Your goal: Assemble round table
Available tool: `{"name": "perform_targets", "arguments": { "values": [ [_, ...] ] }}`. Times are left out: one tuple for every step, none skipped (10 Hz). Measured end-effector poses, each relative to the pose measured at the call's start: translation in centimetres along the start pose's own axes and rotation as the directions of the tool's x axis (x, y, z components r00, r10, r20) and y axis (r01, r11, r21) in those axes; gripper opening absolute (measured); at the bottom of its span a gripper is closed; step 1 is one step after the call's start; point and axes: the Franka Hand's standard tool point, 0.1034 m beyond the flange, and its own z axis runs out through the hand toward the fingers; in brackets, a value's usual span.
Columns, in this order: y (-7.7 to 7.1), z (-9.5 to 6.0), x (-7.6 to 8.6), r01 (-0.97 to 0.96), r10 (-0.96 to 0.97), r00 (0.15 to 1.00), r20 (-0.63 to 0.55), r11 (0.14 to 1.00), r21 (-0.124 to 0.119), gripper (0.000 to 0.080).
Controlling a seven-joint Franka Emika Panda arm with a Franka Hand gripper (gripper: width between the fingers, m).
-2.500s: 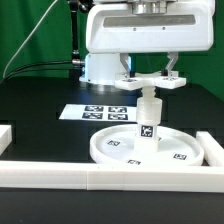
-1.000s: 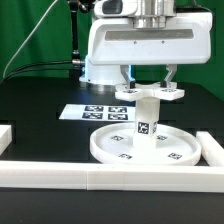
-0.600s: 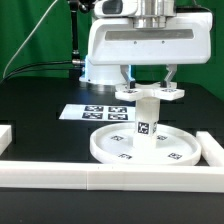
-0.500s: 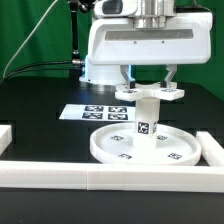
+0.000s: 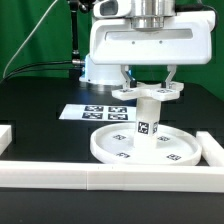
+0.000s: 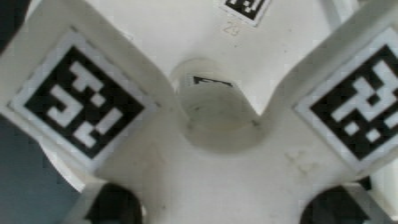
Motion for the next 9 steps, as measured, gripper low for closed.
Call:
{"name": "perform_targets", "arguments": {
  "values": [
    [0.10,-0.02,-0.21,-0.162,0.162,0.987,0.004,0.987,0.004,0.0439],
    [0.23,0.01,-0.33,-0.236,0.236,0.972,0.008,0.972,0.005,0.0439],
    [0.27,0.00,-0.27,-0.290,0.290,0.957,0.011,0.957,0.009,0.0439],
    [0.30,0.00,-0.26,-0.358,0.357,0.934,0.016,0.934,0.013,0.0439],
    [0.33,0.00,-0.24,-0.384,0.384,0.923,0.017,0.923,0.014,0.0440],
    [0.36,0.00,-0.22,-0.446,0.445,0.895,0.022,0.895,0.017,0.0440],
    [0.40,0.01,-0.22,-0.498,0.497,0.867,0.028,0.867,0.020,0.0440],
    [0.58,-0.02,-0.12,-0.602,0.601,0.798,0.045,0.798,0.029,0.0440],
    [0.64,-0.01,-0.12,-0.678,0.676,0.734,0.060,0.734,0.033,0.0440]
  ]
}}
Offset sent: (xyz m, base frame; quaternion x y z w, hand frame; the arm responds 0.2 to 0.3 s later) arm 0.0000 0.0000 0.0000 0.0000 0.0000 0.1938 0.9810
